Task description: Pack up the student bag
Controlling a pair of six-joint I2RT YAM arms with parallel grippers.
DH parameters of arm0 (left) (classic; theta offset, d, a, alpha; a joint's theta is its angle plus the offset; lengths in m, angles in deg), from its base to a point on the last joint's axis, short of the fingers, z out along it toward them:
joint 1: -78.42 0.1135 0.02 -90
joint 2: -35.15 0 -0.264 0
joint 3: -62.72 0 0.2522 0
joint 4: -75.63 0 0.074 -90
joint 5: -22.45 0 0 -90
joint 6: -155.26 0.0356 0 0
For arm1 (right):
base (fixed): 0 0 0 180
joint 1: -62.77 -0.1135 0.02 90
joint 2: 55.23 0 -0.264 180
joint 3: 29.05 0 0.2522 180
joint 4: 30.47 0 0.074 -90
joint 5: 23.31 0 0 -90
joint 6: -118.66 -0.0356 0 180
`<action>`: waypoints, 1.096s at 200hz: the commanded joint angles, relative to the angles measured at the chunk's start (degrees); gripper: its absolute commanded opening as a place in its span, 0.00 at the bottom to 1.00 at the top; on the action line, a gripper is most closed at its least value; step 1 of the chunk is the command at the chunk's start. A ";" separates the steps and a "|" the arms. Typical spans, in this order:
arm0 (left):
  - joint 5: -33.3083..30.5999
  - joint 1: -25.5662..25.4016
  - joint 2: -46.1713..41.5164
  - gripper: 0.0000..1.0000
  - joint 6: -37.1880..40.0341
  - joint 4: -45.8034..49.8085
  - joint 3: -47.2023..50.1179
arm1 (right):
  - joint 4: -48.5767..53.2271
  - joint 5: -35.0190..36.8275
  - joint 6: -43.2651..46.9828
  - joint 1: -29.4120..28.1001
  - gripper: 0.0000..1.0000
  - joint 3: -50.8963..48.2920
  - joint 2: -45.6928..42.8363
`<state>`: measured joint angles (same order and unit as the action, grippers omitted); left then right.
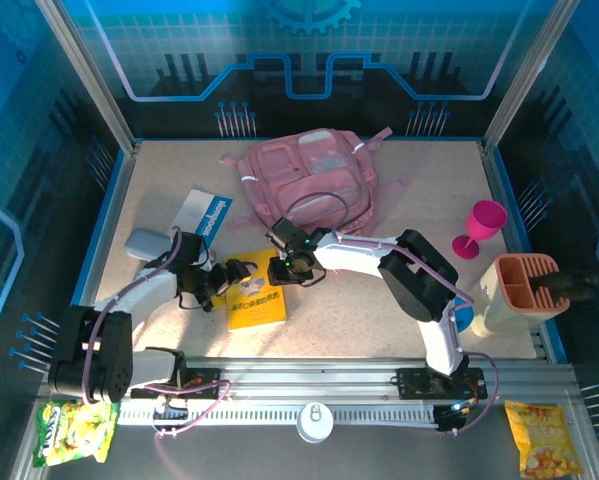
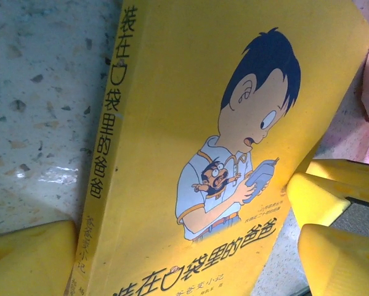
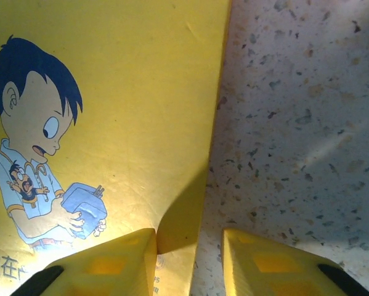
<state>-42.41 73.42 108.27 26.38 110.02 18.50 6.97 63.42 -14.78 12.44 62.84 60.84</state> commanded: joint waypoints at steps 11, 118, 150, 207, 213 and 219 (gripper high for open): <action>5.02 -0.10 -0.55 0.92 -0.87 -1.66 1.50 | 3.90 0.62 -0.47 -0.53 0.32 0.62 2.84; 13.55 -0.10 -10.90 0.58 -7.65 -5.70 2.10 | 2.38 -0.77 -3.48 1.58 0.27 -2.72 2.41; 13.55 -0.27 -5.22 0.45 -8.94 -7.76 2.65 | 1.53 -1.09 -3.08 1.62 0.27 -3.22 2.02; 8.46 -0.41 -3.41 0.19 -6.39 -2.67 -0.44 | -1.61 0.55 -2.80 2.05 0.30 -5.95 -3.11; 7.39 -0.45 -4.08 0.16 -6.15 -1.54 -1.01 | -2.22 0.86 -2.49 2.24 0.32 -6.38 -4.33; 6.38 -0.36 -4.80 0.15 -5.85 -0.30 -1.61 | -2.94 1.09 -2.43 2.53 0.34 -6.92 -5.95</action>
<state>-33.49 73.20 105.65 19.26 105.47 20.47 3.30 62.46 -17.68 14.10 58.79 58.46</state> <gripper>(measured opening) 0.178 0.308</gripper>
